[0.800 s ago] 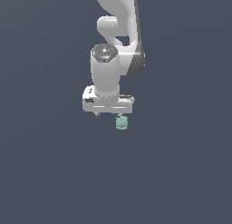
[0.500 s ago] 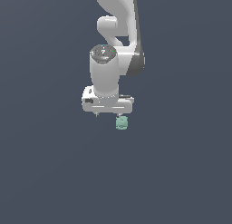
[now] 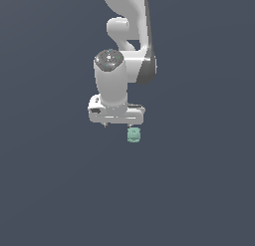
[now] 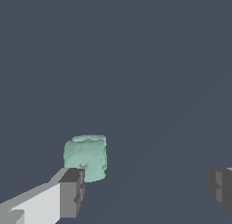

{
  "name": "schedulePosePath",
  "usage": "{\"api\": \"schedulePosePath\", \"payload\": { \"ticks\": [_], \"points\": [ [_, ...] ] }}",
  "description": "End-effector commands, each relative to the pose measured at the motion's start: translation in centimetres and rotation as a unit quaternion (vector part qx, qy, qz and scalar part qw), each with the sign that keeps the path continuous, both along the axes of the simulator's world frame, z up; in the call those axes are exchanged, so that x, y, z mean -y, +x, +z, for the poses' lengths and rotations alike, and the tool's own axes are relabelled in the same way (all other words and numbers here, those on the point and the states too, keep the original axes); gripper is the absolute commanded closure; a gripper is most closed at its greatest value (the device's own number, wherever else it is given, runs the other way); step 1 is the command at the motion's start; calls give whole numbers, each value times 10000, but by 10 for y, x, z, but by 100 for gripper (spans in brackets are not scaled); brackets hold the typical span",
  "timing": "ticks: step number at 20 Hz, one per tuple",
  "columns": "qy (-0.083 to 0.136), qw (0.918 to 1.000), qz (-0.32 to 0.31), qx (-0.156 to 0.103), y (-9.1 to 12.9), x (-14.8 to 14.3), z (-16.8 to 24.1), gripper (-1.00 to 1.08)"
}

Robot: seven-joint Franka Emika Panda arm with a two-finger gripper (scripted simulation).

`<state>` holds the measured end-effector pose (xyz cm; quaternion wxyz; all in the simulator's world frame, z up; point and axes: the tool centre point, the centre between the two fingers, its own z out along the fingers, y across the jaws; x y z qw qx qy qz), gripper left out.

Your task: Pick up the object and move it to a goal position.

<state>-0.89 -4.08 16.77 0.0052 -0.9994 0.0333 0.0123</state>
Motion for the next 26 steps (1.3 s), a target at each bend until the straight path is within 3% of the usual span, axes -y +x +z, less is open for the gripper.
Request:
{"api": "schedulePosePath", "payload": {
  "ticks": [1,17,26],
  "points": [
    [-5,10000,12,3,-1,-3,-3,-92],
    [-54,9998,161,105,-30,-64,-68,-92],
    [-54,9997,189,115,-36,-73,-77,-92]
  ]
}}
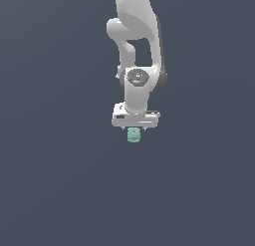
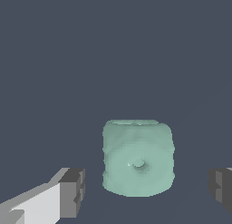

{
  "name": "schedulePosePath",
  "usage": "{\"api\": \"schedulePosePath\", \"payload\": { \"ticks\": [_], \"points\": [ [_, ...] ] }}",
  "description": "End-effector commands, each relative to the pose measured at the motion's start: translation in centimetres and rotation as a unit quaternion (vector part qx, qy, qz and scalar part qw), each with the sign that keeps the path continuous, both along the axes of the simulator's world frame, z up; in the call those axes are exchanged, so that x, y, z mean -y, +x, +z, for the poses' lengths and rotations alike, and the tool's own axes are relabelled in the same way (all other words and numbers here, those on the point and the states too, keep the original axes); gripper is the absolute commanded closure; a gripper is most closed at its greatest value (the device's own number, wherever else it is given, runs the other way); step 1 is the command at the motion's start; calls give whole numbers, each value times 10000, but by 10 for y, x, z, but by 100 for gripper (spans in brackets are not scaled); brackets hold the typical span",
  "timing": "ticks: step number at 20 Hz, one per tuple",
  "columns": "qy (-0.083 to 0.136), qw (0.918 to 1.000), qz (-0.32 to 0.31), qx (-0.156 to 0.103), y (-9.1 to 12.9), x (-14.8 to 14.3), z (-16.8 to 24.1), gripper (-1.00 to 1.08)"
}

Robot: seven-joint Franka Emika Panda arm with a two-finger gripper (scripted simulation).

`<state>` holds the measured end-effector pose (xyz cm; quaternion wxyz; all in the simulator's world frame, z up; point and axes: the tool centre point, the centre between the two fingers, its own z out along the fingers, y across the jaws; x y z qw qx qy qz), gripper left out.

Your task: Pick up the object and move it to a goal position.

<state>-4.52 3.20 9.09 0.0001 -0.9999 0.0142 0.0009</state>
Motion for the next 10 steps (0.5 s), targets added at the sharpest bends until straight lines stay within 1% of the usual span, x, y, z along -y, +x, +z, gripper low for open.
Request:
{"api": "schedulePosePath", "payload": {
  "ticks": [1,5,10],
  "points": [
    [0,10000,-2,2,0,0,-1,-92],
    [0,10000,-2,2,0,0,-12,-92],
    [0,10000,-2,6,-1,0,-37,-92]
  ]
}}
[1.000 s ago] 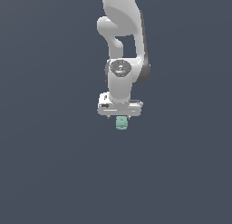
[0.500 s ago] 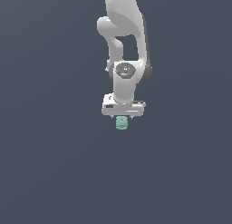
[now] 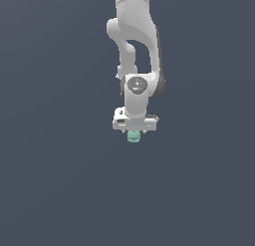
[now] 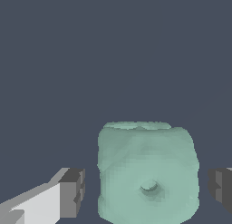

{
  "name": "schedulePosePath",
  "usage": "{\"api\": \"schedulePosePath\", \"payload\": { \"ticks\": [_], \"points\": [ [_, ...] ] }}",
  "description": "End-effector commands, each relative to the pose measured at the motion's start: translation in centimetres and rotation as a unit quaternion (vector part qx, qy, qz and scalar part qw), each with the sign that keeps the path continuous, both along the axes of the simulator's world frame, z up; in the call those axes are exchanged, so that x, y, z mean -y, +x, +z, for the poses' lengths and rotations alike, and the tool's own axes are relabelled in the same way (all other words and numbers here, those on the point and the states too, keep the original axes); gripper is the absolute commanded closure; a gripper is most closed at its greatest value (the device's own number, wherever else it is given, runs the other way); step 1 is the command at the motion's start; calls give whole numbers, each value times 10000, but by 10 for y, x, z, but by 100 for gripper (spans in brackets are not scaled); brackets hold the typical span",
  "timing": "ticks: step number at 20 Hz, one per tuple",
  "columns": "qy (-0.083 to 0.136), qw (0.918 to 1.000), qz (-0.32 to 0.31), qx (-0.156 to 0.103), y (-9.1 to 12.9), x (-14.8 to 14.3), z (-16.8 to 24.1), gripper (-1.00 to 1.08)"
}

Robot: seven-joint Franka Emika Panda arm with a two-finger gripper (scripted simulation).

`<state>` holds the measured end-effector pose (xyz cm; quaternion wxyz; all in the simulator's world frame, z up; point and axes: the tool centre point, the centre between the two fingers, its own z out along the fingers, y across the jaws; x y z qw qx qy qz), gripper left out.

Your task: Pick up the object and move it to a goal position.

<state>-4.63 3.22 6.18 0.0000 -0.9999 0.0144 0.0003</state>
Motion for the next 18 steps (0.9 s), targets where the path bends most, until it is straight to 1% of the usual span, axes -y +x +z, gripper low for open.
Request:
{"api": "schedulePosePath", "payload": {
  "ticks": [1,7,8,18],
  "points": [
    [0,10000,0,-1,0,0,-12,-92],
    [0,10000,-1,3,0,0,-22,-92],
    [0,10000,-1,3,0,0,-22,108],
    [0,10000,-1,6,0,0,-21,108]
  ]
}}
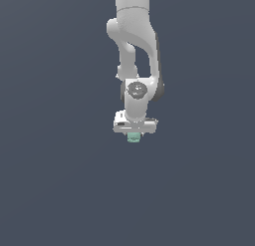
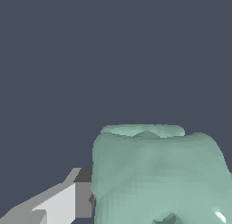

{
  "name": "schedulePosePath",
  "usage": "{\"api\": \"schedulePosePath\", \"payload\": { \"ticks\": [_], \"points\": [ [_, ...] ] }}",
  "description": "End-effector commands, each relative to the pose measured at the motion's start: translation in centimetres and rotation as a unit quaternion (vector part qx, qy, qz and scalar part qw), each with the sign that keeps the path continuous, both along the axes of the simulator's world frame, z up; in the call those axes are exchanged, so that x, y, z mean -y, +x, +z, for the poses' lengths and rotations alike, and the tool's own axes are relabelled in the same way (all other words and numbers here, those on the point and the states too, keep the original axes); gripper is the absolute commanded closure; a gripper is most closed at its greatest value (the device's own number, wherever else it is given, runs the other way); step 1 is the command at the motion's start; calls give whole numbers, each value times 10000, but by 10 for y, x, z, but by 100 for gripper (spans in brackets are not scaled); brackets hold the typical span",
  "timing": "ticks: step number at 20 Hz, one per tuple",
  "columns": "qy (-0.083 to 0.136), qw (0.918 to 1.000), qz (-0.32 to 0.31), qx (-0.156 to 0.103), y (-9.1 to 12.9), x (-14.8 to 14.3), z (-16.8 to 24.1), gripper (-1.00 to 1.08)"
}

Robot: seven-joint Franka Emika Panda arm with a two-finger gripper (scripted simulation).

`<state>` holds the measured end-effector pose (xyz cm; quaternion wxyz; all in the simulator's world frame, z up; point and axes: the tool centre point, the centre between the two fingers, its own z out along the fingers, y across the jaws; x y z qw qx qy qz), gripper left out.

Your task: Pick up the object and move it to a goal position.

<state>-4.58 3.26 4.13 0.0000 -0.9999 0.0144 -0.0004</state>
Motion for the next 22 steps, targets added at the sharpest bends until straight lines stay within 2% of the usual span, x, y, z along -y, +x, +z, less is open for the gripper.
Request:
{"api": "schedulePosePath", "payload": {
  "ticks": [1,11,22],
  "points": [
    [0,10000,-2,-1,0,0,0,108],
    [0,10000,-2,-1,1,19,34,108],
    [6,10000,0,-2,6,74,133,108]
  ]
}}
